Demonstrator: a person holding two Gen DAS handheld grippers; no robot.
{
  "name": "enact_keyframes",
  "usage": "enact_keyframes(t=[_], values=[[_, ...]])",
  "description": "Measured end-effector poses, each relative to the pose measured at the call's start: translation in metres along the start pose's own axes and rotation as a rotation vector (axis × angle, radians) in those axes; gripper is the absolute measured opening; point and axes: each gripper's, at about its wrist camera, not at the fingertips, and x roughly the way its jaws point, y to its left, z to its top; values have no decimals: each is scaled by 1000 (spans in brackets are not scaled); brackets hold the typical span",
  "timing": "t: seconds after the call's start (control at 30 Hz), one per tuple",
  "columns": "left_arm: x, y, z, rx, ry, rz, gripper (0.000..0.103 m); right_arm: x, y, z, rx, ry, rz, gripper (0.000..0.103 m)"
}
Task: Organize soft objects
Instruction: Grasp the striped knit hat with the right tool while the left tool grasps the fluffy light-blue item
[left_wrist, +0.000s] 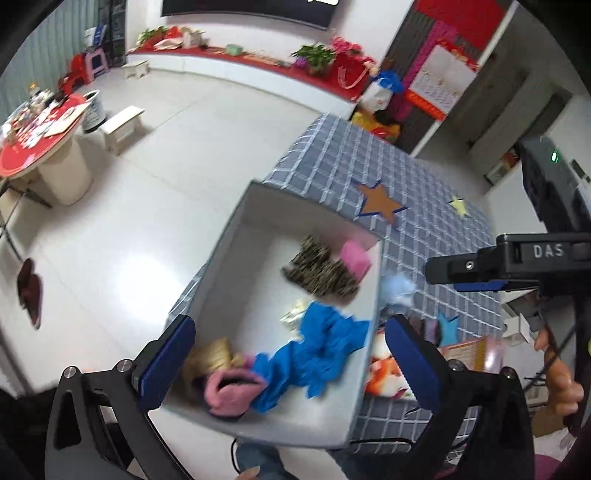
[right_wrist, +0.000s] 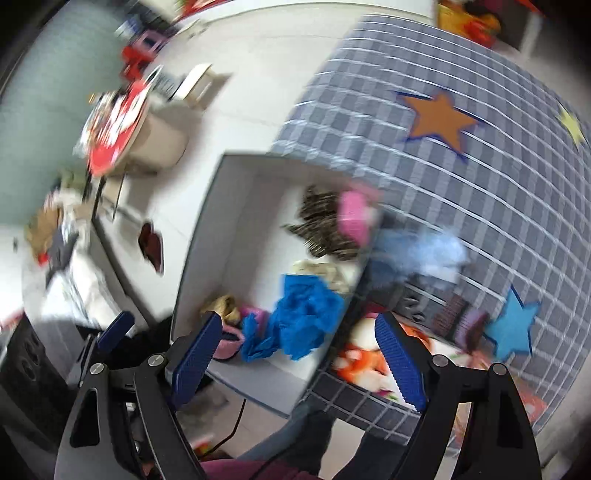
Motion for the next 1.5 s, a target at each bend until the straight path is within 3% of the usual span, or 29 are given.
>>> enact_keyframes(t=[0.2,0.4,0.63,0.93,1.0,1.03,1.1,1.2,1.4,1.5], values=[[20,-35,16,80,47,-8,103,-35,-81,2,119,-50,-141,86],[36,-63,15,126,102,-20,103,-18,-139,13,177,65,-226,86],[46,-78,0,196,165,40,103,63,-164,25,203,329,-144,86],[58,-94,5,314,199,143,103,147,-193,15,335,558,-39,86],[64,-101,13,341,213,142,103,150,-197,12,338,575,-32,64],[68,-106,17,360,218,142,103,150,-200,9,346,585,-27,42],[79,-123,28,431,231,137,103,146,-210,4,395,573,53,32],[96,-155,39,580,233,141,103,127,-226,-2,446,512,132,29],[154,-229,36,976,278,125,103,58,-269,-15,511,285,169,29],[193,-254,21,1162,354,106,103,17,-296,-29,573,147,195,29]])
